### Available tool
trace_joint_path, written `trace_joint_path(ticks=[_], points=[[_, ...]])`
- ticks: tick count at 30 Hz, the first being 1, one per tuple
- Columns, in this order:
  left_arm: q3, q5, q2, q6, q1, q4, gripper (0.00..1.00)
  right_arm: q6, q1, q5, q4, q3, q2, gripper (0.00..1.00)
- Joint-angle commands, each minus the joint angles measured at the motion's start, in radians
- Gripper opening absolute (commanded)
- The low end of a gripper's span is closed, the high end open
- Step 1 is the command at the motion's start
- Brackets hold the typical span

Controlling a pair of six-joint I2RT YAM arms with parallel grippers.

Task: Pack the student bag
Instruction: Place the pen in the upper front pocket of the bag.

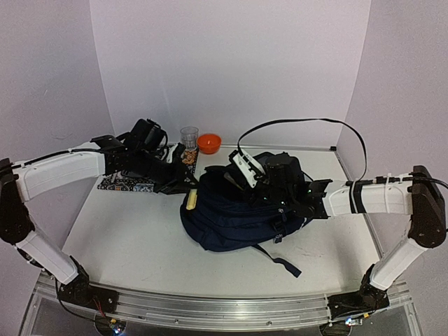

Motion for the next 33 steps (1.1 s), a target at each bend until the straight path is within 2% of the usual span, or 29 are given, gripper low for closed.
trace_joint_path(ticks=[1,6,11,16,24,33], points=[[0.068,0.087,0.091,-0.256,0.018,0.172,0.0,0.025,0.002,-0.023,0.097,0.06,-0.032,0.0],[0.04,0.031,0.124,-0.467,0.022,0.241,0.03,0.027,0.003,-0.026,0.102,0.057,-0.042,0.0],[0.024,-0.011,0.134,-0.591,0.022,0.352,0.05,0.029,0.009,-0.04,0.107,0.056,-0.045,0.0],[0.05,0.008,0.198,-0.661,0.022,0.372,0.06,0.031,0.011,-0.047,0.111,0.058,-0.044,0.0],[-0.004,-0.085,0.2,-0.768,0.022,0.43,0.07,0.045,0.014,-0.064,0.128,0.055,-0.05,0.0],[0.089,-0.082,0.327,-0.797,0.007,0.489,0.12,0.062,0.023,-0.095,0.13,0.075,-0.032,0.0]])
